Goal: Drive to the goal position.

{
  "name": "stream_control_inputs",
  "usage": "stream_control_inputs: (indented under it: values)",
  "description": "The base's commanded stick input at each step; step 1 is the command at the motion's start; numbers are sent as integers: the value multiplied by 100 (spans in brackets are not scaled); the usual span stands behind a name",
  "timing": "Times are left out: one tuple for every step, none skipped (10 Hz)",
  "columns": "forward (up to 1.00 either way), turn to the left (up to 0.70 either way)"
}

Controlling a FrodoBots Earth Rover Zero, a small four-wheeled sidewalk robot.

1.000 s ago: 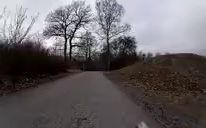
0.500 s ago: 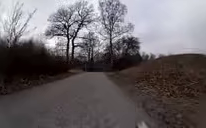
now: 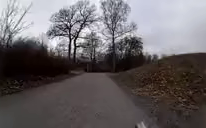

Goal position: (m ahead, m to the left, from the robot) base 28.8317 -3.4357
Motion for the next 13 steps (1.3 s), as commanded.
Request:
stream_control_inputs:
  values:
    - [100,0]
    - [100,0]
    - [100,0]
    - [100,0]
    - [100,0]
    - [100,0]
    - [100,0]
    - [100,0]
    - [100,0]
    - [100,0]
    - [100,0]
    - [100,0]
    - [100,0]
